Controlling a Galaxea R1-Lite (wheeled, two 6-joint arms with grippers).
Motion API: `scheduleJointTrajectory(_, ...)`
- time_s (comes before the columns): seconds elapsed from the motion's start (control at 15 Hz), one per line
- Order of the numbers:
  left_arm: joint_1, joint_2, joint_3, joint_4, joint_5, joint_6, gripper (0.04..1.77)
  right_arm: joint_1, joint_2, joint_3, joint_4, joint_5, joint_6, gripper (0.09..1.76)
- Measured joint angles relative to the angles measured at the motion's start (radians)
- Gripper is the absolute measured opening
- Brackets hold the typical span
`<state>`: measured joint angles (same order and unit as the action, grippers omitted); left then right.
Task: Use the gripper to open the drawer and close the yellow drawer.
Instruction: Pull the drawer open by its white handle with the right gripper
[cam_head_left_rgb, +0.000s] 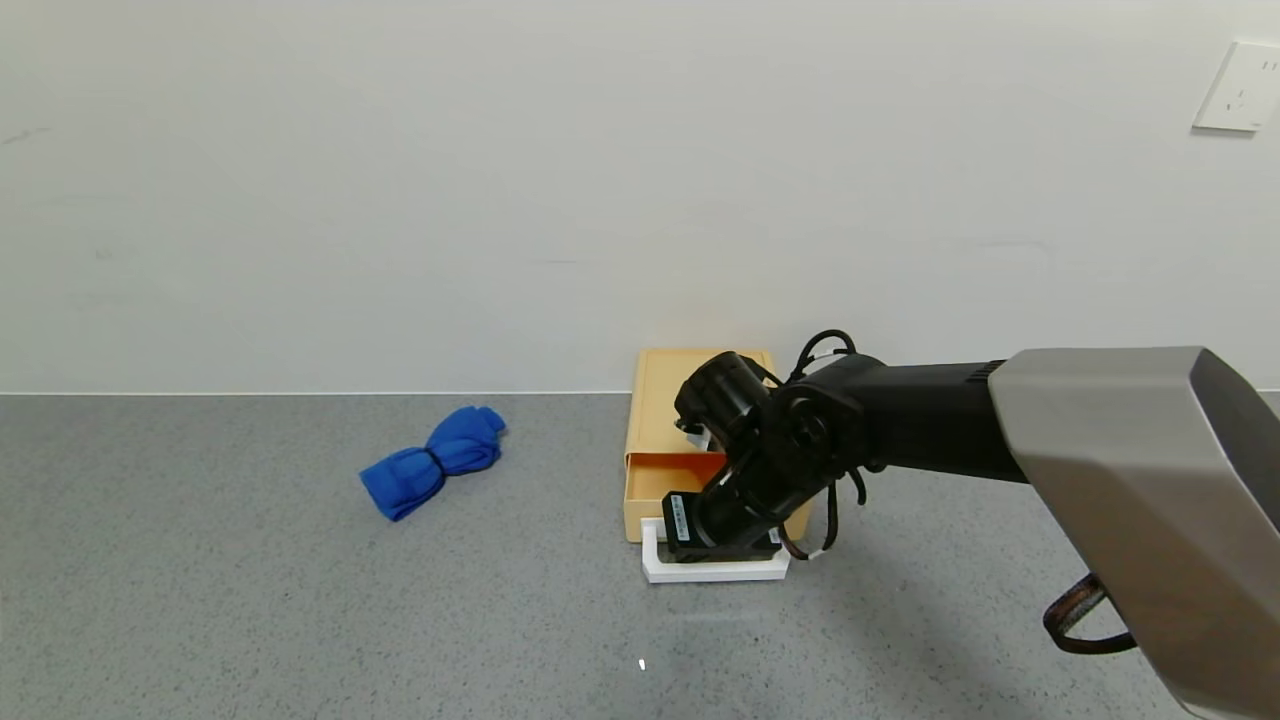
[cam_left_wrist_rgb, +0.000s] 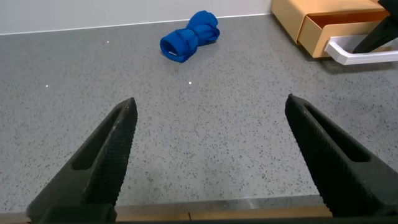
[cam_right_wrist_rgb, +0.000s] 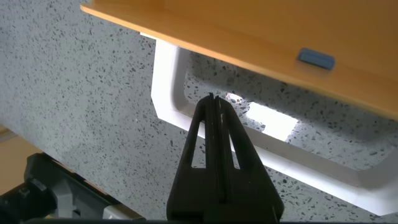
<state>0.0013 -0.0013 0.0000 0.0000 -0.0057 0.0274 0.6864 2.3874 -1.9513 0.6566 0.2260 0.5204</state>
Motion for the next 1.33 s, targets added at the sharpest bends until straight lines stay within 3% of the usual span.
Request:
scheduleJointTrajectory(0.93,0.0,0.0,0.0,0.0,0.0,0.0,1.72,0.032,0.036,-0.006,-0.006,-0.177,0.002,0.12)
scheduleJointTrajectory(1.33,0.0,0.0,0.0,0.0,0.0,0.0,1.72,0.028,0.043,-0.012,-0.008,-0.195,0.006,0.12)
